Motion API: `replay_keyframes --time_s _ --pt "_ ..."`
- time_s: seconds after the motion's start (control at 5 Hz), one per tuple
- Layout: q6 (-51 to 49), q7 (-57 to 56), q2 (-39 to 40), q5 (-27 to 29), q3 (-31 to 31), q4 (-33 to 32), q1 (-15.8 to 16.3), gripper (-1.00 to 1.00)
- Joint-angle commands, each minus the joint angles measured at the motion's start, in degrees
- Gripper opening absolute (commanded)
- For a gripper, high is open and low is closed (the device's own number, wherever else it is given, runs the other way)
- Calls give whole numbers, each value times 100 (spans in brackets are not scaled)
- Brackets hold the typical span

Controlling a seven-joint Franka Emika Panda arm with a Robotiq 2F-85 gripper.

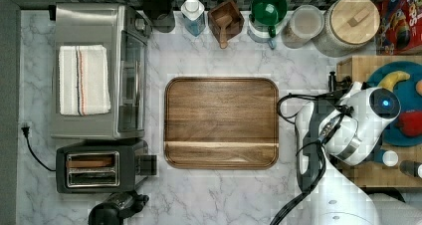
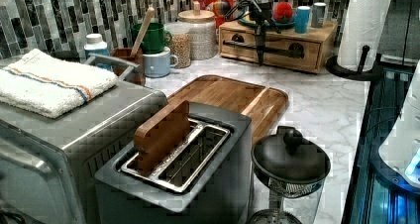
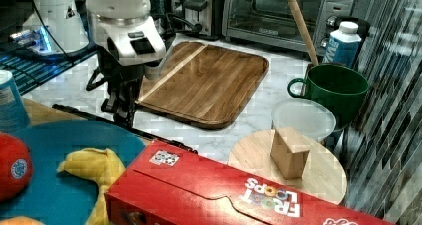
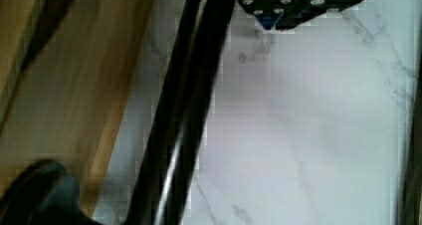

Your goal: Close the drawer.

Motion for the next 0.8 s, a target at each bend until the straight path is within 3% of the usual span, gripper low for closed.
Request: replay_keyframes --time_s 0.2,0.8 --pt "455 -745 110 43 -395 1267 -630 -100" --pt "455 -724 106 -3 -322 1267 -695 -100"
